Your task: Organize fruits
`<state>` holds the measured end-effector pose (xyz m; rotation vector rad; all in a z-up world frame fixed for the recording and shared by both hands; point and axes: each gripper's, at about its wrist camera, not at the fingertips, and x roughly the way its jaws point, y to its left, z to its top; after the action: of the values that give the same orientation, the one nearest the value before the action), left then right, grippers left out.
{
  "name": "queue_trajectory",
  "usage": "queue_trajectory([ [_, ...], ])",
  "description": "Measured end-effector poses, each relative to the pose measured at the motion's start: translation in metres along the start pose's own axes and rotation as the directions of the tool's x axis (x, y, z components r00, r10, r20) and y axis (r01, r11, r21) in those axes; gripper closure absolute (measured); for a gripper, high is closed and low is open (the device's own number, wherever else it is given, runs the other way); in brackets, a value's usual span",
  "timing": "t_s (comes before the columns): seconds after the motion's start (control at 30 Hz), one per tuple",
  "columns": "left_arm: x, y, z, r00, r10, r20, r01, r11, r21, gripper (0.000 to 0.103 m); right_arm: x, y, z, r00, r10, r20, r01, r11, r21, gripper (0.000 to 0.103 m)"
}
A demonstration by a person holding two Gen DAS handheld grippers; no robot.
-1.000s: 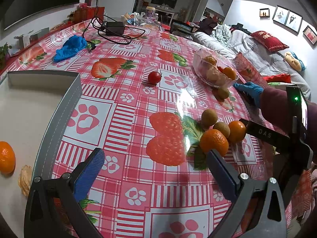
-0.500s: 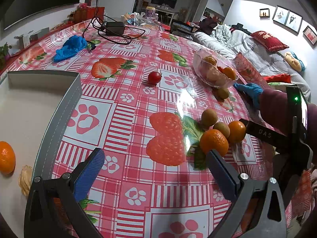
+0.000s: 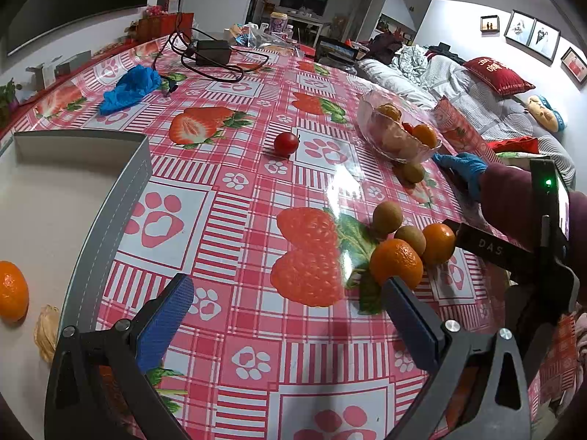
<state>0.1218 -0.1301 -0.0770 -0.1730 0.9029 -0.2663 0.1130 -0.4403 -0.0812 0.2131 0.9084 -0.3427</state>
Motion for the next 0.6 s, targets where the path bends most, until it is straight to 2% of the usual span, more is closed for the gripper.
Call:
queue_trajectory([
  [0.6,0.0008,0.0004,0.0,1.0,-0.004,0.001,0.004,1.0,-0.002,0.001,-0.0001,-0.0002,0.0001,1.0,0.0,0.0,0.0,1.0,0.0,0.0],
])
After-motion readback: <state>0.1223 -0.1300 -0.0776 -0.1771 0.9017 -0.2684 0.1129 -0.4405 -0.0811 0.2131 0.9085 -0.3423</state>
